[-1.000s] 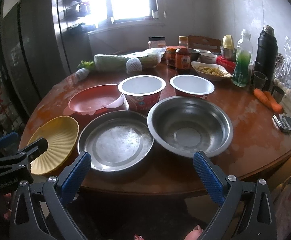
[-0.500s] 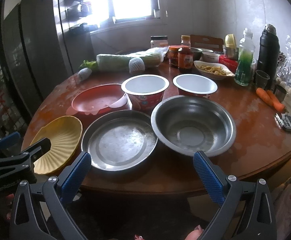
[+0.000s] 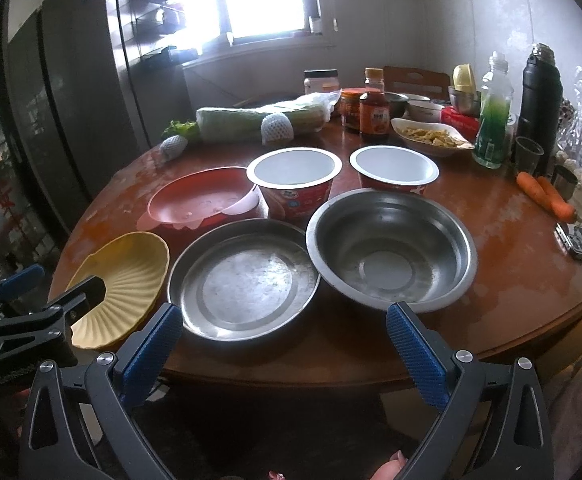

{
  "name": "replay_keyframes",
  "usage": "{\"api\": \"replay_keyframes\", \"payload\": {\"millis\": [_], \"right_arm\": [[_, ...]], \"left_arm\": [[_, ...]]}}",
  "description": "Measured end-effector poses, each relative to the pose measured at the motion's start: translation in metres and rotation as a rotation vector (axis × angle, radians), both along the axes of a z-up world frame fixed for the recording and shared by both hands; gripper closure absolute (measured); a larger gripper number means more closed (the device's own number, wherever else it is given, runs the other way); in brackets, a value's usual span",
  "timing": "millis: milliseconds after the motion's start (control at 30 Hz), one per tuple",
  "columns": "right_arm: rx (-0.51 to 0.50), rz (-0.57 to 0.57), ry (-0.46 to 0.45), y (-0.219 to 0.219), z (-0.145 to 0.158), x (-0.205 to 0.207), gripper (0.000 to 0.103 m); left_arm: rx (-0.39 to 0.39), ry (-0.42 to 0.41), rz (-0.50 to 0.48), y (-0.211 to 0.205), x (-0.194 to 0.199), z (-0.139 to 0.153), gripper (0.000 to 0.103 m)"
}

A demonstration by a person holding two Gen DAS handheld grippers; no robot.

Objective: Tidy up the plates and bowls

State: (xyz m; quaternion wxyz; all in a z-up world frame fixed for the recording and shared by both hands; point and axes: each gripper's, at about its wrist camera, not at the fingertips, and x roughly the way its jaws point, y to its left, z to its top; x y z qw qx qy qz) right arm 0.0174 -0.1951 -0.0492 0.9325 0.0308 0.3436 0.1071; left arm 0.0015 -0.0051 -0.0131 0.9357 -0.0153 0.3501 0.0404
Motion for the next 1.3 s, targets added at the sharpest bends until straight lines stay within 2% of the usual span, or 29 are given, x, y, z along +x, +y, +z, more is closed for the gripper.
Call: {"api": "replay_keyframes", "payload": {"millis": [400, 633, 1000, 1067, 1133, 1233, 1300], "right_arm": [[0.032, 0.042, 0.023, 0.007, 0.003, 0.006, 0.001], [0.022, 0.109, 0.039, 0.026, 0.008, 0.017, 0.001], [-0.081, 0.326, 0.021, 0.095, 0.008, 0.042, 0.001], [-0.131, 0.369, -0.010, 0.109, 0.007, 0.051, 0.002], [-0.166, 0.390, -0.014, 0.117, 0.007, 0.056, 0.003], [-0.157, 0.465, -0.018, 0.127, 0.006, 0.066, 0.006], [-0.178, 0.478, 0.001, 0.133, 0.001, 0.077, 0.013]], "left_arm": [[-0.022, 0.002, 0.028, 0.021, 0.003, 0.003, 0.002], [-0.048, 0.019, 0.063, 0.045, 0.001, 0.002, 0.002], [-0.084, 0.112, 0.090, 0.074, -0.012, -0.018, 0.003], [-0.103, 0.120, 0.088, 0.077, -0.015, -0.020, 0.003], [-0.110, 0.119, 0.084, 0.077, -0.016, -0.021, 0.003], [-0.116, 0.139, 0.076, 0.075, -0.013, -0.025, 0.003], [-0.126, 0.153, 0.074, 0.074, -0.010, -0.028, 0.003]]}}
